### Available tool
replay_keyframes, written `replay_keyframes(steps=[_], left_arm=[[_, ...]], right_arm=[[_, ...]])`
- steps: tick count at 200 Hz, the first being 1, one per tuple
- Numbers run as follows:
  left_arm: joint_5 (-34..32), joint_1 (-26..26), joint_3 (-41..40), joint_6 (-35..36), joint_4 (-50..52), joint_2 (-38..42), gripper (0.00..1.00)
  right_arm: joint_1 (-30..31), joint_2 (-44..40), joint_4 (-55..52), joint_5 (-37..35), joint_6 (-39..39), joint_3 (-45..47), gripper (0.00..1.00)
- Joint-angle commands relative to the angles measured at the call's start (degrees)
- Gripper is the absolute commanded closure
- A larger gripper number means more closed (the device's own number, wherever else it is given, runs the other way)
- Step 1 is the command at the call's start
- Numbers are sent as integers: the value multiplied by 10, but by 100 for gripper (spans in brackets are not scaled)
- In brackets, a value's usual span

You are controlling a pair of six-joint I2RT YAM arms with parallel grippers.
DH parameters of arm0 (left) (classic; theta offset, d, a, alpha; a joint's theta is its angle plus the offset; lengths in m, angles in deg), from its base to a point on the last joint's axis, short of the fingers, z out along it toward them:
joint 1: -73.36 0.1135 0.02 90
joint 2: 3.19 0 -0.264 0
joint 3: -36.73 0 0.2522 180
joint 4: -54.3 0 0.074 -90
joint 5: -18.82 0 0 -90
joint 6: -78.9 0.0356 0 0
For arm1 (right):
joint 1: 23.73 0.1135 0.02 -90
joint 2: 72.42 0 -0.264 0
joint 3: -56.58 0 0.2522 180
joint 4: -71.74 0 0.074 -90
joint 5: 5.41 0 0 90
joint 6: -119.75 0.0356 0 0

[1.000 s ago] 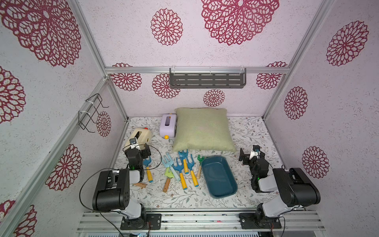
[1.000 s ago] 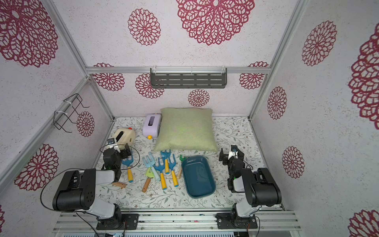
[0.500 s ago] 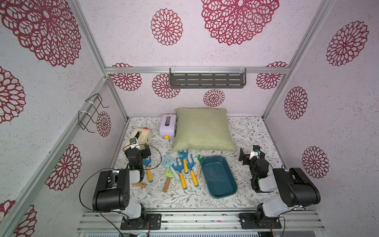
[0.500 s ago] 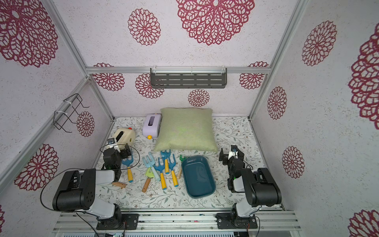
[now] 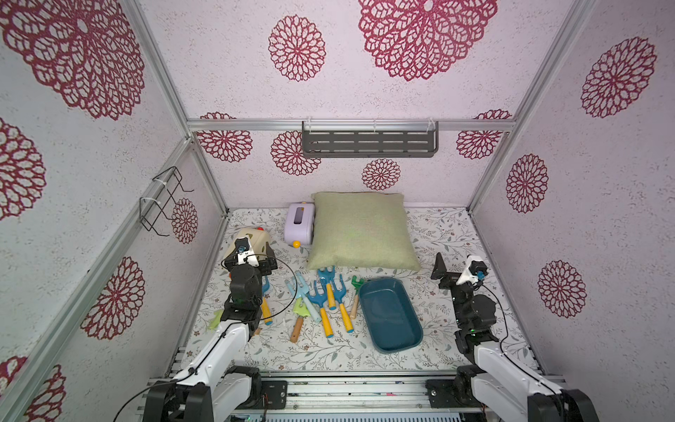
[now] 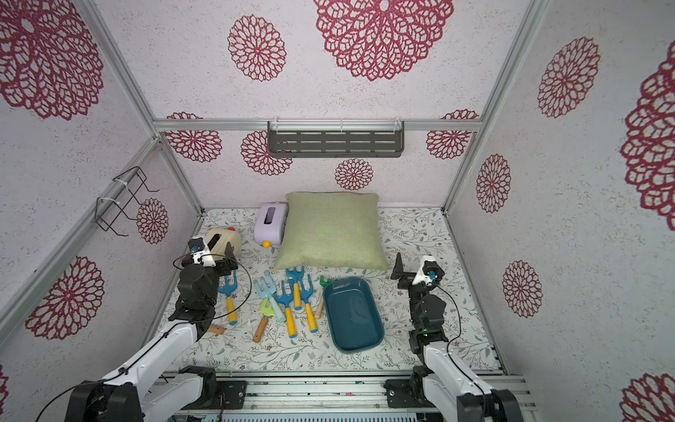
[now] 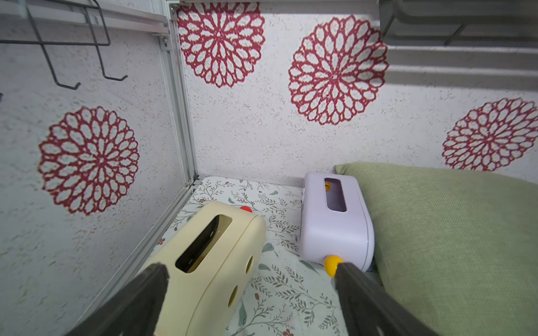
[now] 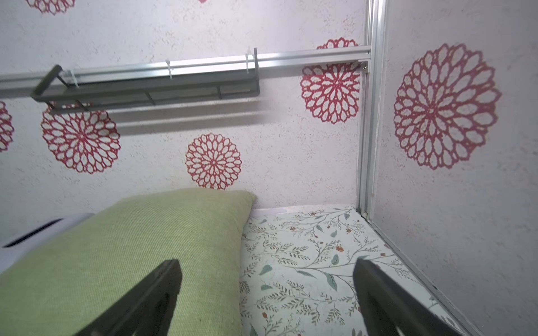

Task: Put the rake into the storage box
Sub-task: Pick up the rake at the center of the board.

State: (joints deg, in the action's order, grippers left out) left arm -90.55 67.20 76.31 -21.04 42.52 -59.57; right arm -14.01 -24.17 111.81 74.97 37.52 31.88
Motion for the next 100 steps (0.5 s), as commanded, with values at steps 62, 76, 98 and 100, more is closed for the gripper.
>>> replay_keyframes(steps=[62,76,98,100], left_arm=[[93,-4,-14,-205,256,177,2],[105,-2,-13,-187,265,189,3],[97,3,-19,-205,272,202,3],[95,3,-21,-209,271,203,3]], right_arm=[[-11,-122,-388,169,174,-118,1],[-10,-89,-396,218,196,-144,1],[30,-24,-391,267,212,-178,1],[36,-20,-391,265,212,-181,1]])
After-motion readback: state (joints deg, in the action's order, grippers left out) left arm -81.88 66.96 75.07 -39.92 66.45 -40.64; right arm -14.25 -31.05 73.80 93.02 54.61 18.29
